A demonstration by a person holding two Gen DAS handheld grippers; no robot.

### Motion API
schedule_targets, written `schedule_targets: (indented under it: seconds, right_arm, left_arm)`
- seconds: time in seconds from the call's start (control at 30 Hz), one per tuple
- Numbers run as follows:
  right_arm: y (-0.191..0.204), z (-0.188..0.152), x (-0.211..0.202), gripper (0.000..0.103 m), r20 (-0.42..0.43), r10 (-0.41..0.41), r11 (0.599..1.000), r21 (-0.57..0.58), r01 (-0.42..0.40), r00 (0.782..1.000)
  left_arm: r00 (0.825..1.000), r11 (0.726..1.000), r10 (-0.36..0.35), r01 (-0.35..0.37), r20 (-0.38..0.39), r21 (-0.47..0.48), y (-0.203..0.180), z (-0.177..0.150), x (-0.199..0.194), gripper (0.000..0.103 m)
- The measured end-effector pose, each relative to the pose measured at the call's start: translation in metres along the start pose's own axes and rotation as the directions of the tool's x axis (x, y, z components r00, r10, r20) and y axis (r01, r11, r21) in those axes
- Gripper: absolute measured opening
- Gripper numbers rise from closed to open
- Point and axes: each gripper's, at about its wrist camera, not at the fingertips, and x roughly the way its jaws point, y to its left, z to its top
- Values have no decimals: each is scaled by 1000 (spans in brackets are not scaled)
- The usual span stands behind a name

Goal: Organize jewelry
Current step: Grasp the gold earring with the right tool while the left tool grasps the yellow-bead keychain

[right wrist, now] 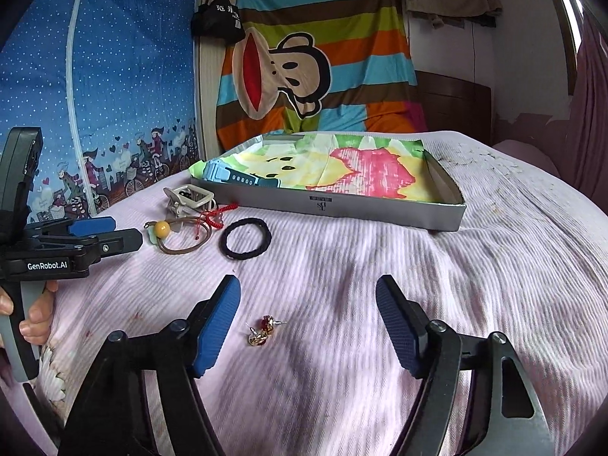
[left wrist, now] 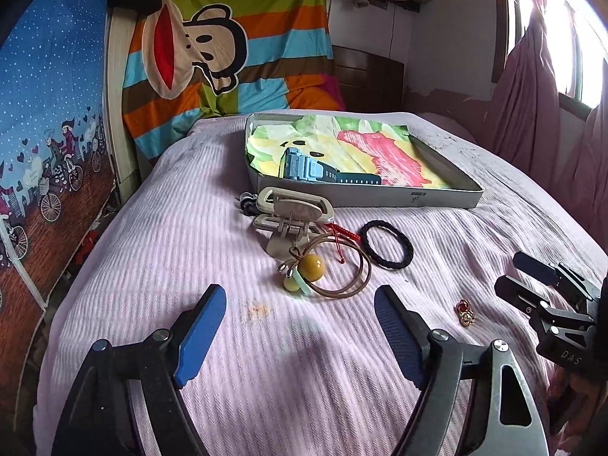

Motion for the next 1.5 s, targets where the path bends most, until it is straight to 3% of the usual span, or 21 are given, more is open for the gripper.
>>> schedule_targets:
  seconds: [0.07, 0.23, 0.67, 0.93, 1.5]
  right_arm:
    - [-1, -2, 5, 48, -29, 2, 1000, 2, -2, 1000]
    - [0, -5, 18, 36, -98, 28, 1000, 0, -29, 995]
    - [14, -12, 41, 25, -195, 64, 996, -44, -74, 979]
    - [14, -13, 50, 21, -232, 89, 994, -37, -100, 969]
    - [15, -15, 58, 12, -257, 117, 992, -18, -126, 959]
  left_arm:
    - [1000, 1000, -5, 5, -11, 2, 0, 1, 1, 74]
    - [999, 1000, -15, 14, -41, -21, 4, 4, 8, 64]
    - [995, 997, -48, 43, -85, -70, 8, 14, 28, 46]
    - [991, 995, -59, 50, -117, -83, 10, 14, 37, 27]
    - [987, 994, -83, 74, -134, -74, 5, 15, 45, 25]
